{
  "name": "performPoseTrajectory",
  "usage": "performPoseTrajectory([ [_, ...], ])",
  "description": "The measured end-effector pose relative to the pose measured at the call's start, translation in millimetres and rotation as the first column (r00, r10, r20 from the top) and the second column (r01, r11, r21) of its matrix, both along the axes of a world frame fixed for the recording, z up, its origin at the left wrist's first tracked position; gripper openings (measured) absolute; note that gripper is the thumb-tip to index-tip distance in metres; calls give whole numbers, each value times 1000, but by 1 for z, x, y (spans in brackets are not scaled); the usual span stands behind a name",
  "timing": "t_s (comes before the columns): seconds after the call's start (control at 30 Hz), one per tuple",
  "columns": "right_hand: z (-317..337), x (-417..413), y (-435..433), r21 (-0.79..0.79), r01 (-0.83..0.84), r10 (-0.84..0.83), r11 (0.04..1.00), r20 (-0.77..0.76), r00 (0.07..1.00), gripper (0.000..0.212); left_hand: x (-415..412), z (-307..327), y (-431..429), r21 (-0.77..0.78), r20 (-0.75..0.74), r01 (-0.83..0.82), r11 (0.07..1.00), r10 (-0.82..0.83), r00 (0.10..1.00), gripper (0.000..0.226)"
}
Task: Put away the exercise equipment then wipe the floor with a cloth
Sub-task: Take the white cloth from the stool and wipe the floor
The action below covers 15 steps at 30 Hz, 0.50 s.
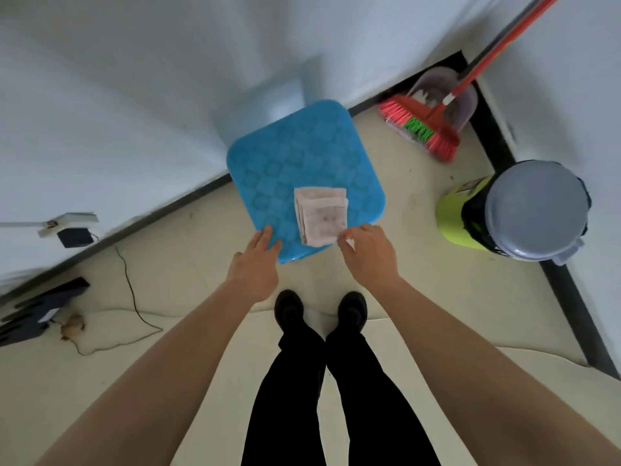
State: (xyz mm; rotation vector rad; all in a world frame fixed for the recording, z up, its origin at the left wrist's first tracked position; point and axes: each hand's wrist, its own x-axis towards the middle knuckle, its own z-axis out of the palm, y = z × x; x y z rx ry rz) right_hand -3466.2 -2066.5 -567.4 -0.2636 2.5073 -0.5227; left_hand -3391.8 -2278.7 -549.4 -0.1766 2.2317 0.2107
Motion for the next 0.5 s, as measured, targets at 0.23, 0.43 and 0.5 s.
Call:
performPoseTrajectory([
  [0.23, 82, -23, 52, -387, 457, -452, 800, 111, 885, 11, -30, 75, 26, 15, -234, -163, 987, 161, 959, 60],
  [0.43, 165, -9, 95, -530, 821, -731, 213, 472, 494, 20, -25, 161, 65, 177, -408, -60, 982, 129, 904, 59],
  [0.5, 196, 8, 106, -522, 853, -663, -31, 649, 373, 22, -24, 188, 74, 201, -459, 21, 979, 75, 885, 59],
])
